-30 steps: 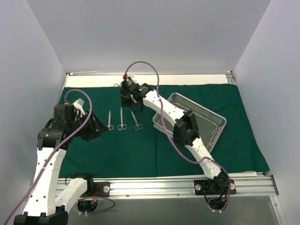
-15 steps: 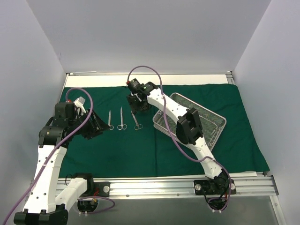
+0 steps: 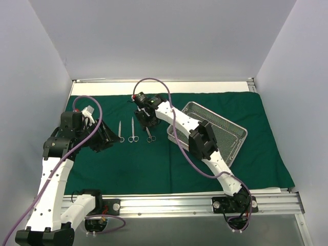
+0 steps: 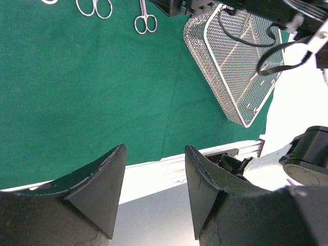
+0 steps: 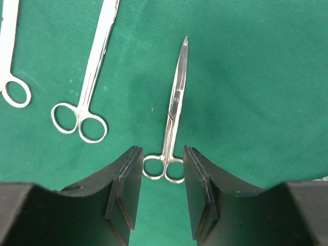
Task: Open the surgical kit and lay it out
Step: Adjust the medical item in the surgical kit.
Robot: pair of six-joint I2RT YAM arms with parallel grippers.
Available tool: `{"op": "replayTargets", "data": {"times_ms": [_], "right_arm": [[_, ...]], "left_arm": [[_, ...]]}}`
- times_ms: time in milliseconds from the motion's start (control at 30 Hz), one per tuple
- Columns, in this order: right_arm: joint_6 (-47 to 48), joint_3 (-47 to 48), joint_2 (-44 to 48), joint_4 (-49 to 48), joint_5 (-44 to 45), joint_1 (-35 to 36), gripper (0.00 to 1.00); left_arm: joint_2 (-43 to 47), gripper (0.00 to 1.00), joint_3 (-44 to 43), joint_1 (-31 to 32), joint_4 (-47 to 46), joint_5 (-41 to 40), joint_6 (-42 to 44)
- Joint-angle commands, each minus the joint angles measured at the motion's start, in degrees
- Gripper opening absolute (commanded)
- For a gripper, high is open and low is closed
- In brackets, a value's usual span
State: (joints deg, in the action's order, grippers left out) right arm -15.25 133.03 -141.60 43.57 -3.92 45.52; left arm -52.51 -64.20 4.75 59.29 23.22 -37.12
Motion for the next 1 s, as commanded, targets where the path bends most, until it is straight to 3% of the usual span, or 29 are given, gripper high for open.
{"op": "replayTargets", "data": {"times_ms": [0, 300, 967], "right_arm": [[0.6, 3.2, -1.7, 1.2, 1.5, 0.5, 0.37], [1.3, 3.8, -4.0, -0.6, 5.8, 0.5, 0.29], [0.1, 4.3, -7.6, -3.0, 4.6, 0.7, 0.26]], "left_arm": [[-0.2, 0.58, -0.4, -0.4, -2.9, 1.0, -0.2], [-0.3, 0.58, -0.7, -0.5, -2.9, 1.2, 0.0], [0.1, 0.58, -0.7, -0.8, -2.2, 1.7, 0.4]]}}
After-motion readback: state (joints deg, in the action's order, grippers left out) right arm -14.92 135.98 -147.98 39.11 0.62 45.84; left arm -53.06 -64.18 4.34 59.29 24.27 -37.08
